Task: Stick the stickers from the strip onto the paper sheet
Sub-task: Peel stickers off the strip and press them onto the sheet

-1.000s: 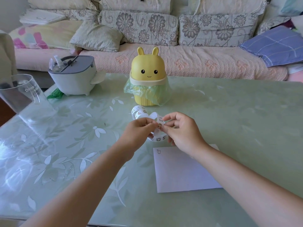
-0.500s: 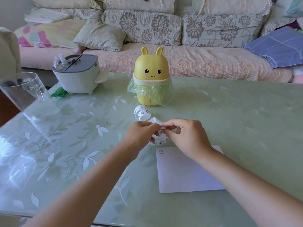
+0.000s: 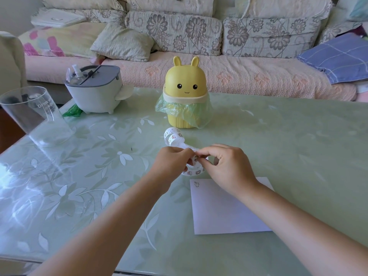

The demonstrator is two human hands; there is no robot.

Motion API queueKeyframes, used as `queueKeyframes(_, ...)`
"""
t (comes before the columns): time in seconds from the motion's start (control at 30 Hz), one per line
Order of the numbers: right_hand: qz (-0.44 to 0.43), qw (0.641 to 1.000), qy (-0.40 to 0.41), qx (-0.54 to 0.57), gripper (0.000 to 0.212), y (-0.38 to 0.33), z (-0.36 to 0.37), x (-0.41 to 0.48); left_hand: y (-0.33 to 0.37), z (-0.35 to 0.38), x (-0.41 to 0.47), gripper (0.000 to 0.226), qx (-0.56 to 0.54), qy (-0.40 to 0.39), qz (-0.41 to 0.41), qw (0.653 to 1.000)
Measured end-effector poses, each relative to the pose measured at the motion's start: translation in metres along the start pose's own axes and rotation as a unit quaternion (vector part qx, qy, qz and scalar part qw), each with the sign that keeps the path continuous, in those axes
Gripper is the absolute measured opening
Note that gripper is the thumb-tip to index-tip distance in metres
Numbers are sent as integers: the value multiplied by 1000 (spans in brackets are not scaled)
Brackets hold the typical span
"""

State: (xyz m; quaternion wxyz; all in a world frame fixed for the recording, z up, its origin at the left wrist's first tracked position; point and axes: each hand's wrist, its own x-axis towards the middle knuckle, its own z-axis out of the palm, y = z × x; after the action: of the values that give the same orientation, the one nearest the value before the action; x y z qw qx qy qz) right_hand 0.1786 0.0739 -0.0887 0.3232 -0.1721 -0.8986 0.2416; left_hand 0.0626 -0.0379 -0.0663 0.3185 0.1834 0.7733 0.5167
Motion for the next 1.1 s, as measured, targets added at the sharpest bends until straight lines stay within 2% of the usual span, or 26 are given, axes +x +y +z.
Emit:
queueKeyframes(0.13, -17, 1000, 2, 0, 15, 2, 1, 0, 0, 2, 0, 23, -8, 4, -9, 1000)
queueKeyframes(0.27, 6, 998, -26, 50, 13, 5, -1, 2, -5, 3, 6, 25, 13, 23, 17, 1000)
queueKeyframes(0.33, 34, 996, -42, 76, 15, 5, -1, 2, -9, 0, 11, 27, 78, 52, 59, 994)
queueKeyframes(0.43, 119, 985, -78, 95, 12, 8, -5, 2, -16, -5, 16, 30, 213, 104, 131, 963)
queueKeyframes(0.5, 179, 970, -125, 111, 12, 10, -8, 0, -19, -6, 17, 27, 241, 112, 152, 952)
queueKeyframes(0.57, 223, 951, -165, 139, 12, 11, -10, -4, -21, -6, 15, 24, 251, 104, 160, 949)
queueKeyframes(0.63, 263, 931, -195, 162, 7, 10, -13, -7, -23, -6, 12, 38, 252, 102, 176, 946)
queueKeyframes(0.7, 299, 913, -222, 166, 4, 10, -17, -10, -28, -6, 7, 44, 244, 99, 225, 938)
queueKeyframes(0.77, 321, 899, -243, 171, 4, 9, -20, -11, -34, -7, 2, 38, 253, 82, 287, 920)
queueKeyframes(0.93, 330, 898, -243, 159, 4, 10, -21, -11, -52, -15, 0, 16, 317, -27, 362, 876)
queueKeyframes(1.0, 326, 900, -247, 150, 5, 10, -19, -11, -61, -15, 0, 18, 351, -58, 390, 849)
queueKeyframes(1.1, 314, 905, -257, 126, 7, 7, -16, -10, -68, -14, 0, 30, 379, -60, 395, 835)
